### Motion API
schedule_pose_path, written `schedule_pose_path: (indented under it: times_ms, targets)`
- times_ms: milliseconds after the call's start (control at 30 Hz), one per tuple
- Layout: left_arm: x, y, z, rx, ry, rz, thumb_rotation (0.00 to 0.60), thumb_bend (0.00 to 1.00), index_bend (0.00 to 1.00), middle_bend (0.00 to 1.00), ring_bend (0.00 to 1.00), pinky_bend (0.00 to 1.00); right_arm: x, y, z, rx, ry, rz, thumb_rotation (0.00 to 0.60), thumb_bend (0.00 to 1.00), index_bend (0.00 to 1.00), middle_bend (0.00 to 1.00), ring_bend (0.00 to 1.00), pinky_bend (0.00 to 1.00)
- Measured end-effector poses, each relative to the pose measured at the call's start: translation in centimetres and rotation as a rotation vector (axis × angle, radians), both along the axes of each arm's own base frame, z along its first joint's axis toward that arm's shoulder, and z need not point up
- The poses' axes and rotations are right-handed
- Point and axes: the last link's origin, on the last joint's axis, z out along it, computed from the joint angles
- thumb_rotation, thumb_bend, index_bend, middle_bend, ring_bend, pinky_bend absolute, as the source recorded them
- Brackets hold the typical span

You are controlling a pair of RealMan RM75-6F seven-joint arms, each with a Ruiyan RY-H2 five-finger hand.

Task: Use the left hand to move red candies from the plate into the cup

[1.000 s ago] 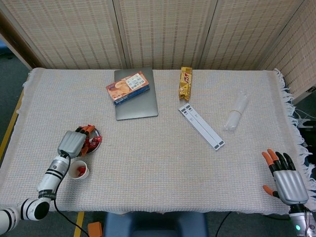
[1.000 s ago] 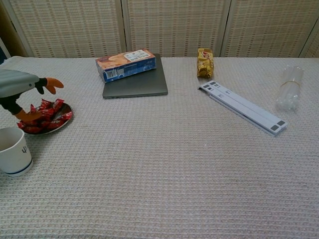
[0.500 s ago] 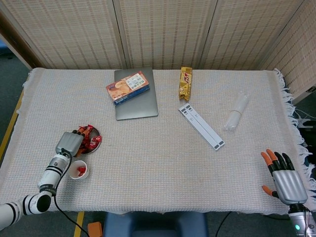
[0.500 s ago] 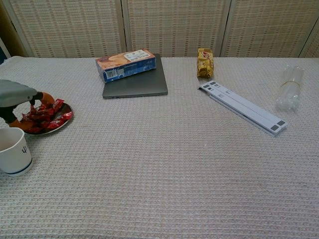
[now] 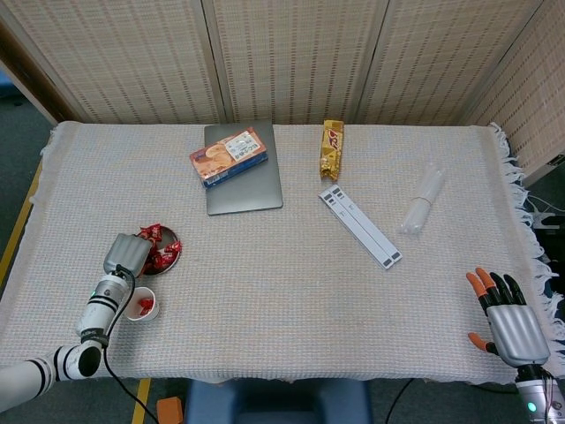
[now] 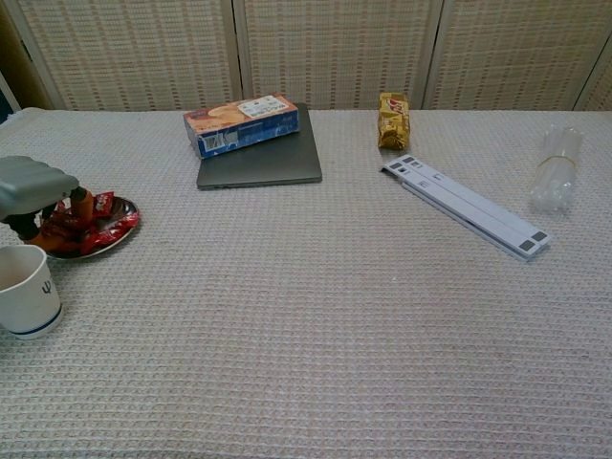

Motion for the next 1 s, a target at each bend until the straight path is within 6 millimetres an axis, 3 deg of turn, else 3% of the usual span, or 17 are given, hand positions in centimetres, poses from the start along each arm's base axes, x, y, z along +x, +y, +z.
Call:
schedule_pose_path:
  times_ms: [633,1000]
  targets:
    - [-0.3,0.3,-0.4,0.018,-0.013,-0.028,0.6,0.42,0.61,0.6,0.57,1.0,0.0,0.0,0.0,-0.002,0.003,0.0,0.6,0.06,0.0,0.0,0.0,0.0]
    - [1.1,0.2,1.2,0.054,-0.075,-0.078,0.6,0.45,0.65,0.67,0.6,1.0,0.1,0.1,0.0,-0.005,0.001,0.004,0.6,0.06,0.0,0.0,0.0,0.0]
